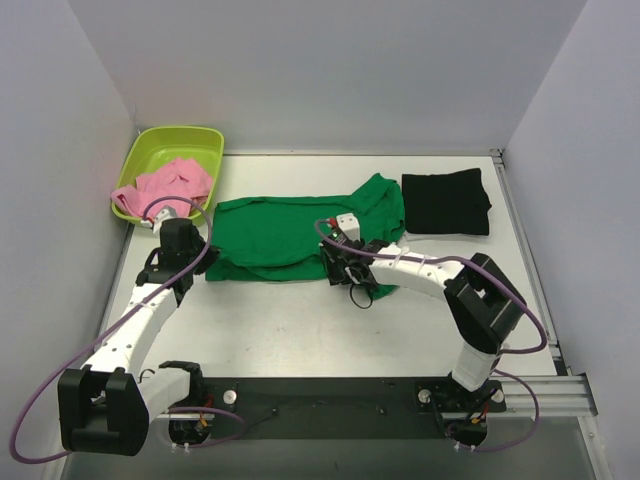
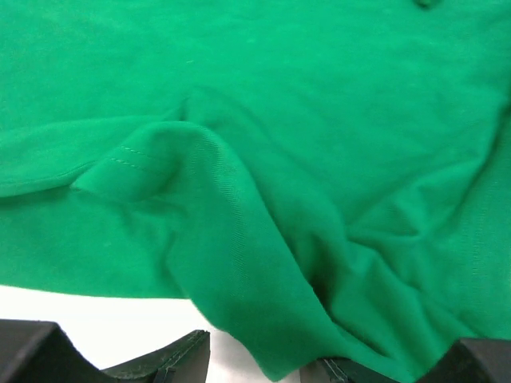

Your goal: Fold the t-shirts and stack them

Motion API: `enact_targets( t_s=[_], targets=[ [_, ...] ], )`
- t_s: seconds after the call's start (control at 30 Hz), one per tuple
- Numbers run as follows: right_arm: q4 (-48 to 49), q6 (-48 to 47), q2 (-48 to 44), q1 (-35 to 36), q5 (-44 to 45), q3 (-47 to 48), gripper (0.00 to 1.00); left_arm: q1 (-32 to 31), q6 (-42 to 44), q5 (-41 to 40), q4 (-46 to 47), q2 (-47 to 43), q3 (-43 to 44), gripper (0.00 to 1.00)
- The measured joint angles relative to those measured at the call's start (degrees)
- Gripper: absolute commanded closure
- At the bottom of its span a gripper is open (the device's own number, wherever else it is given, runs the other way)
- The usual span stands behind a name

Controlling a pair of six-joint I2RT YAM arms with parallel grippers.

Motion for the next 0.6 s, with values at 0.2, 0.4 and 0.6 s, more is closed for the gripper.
enact_targets(
  t_s=[0.2,0.4,0.6],
  targets=[
    [0.2,1.3,2.7,3.4,-0.7,2.1,0.52,0.0,0.0,0.0,0.2,0.0,0.0,1.00],
    [0.3,1.7,4.7,2.8,-0.2,2.7,0.56,0.0,0.0,0.0,0.2,0.0,0.0,1.00],
    [0.5,1.4,4.7,2.4,2.4,2.9,0.93,0.0,0.0,0.0,0.2,0.0,0.0,1.00]
  ],
)
